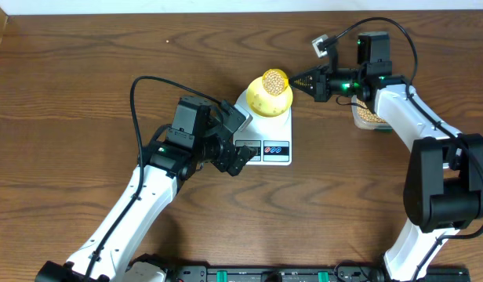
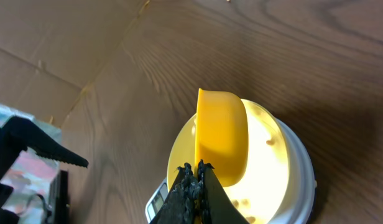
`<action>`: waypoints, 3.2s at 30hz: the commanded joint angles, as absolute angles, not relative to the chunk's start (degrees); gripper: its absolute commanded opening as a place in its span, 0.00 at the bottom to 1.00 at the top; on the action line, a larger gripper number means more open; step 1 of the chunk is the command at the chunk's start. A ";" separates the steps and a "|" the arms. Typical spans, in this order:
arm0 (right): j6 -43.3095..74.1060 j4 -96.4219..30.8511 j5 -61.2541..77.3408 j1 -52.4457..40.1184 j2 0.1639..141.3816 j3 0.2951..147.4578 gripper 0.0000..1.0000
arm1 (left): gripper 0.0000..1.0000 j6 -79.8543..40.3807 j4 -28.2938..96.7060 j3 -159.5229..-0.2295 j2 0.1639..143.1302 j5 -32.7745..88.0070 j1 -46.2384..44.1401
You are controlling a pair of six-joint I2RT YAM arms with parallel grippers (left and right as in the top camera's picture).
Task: Scoop item into bowl and weigh 50g on scale
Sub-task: 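Tilt the scoop to pour soybeans into the yellow bowl, right gripper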
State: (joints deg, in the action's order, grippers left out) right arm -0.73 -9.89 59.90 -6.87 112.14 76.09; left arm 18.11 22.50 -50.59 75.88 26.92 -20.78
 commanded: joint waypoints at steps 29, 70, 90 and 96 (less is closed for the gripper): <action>-18.37 -10.11 60.71 -7.60 112.90 76.03 0.01 | 0.92 19.03 22.63 -50.11 76.36 27.83 -20.53; -35.90 -14.61 59.90 -7.62 112.90 76.03 0.01 | 0.92 19.03 22.63 -50.11 76.36 27.83 -20.53; -43.53 -14.59 59.90 -8.27 112.90 76.03 0.01 | 0.92 19.03 22.63 -50.11 76.36 27.83 -20.53; -45.32 -14.35 59.90 -9.02 112.90 76.03 0.01 | 0.92 19.03 22.63 -50.11 76.36 27.86 -20.53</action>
